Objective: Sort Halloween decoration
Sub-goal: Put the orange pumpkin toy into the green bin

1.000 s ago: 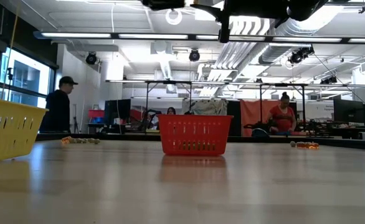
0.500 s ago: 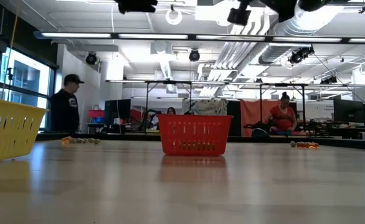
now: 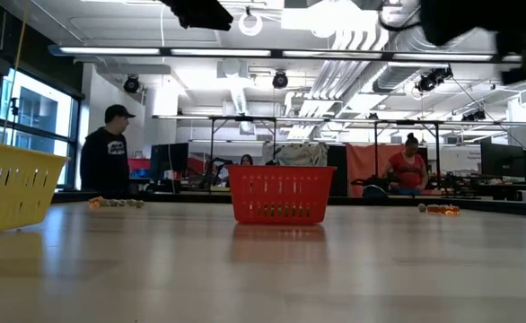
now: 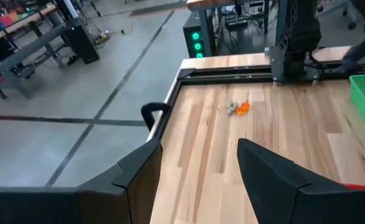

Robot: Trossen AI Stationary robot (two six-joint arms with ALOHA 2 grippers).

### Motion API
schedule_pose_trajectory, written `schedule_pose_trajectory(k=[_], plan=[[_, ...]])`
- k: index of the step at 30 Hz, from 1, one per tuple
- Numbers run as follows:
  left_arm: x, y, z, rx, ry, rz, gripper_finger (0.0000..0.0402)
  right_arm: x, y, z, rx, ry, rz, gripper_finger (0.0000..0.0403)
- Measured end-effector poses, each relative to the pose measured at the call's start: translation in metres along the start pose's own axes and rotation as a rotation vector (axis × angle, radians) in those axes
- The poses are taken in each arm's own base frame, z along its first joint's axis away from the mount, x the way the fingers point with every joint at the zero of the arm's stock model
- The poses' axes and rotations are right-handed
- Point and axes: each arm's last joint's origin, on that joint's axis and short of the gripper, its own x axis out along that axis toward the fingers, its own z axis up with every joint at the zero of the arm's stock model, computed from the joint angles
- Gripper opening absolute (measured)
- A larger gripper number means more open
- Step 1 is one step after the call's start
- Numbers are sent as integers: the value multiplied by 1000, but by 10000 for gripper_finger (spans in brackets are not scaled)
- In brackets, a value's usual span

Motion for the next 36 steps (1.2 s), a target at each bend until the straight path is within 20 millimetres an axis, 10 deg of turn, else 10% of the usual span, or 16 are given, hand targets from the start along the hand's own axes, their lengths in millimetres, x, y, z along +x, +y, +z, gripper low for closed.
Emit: schedule_pose_trajectory(k=[16,36], plan=[[-1,8,-4,-13,31,29,200,61,-56,-34,561,-30,-257,99],[-1,8,-4,-13,33,38,200,63,-55,-33,530,-18,-223,201]])
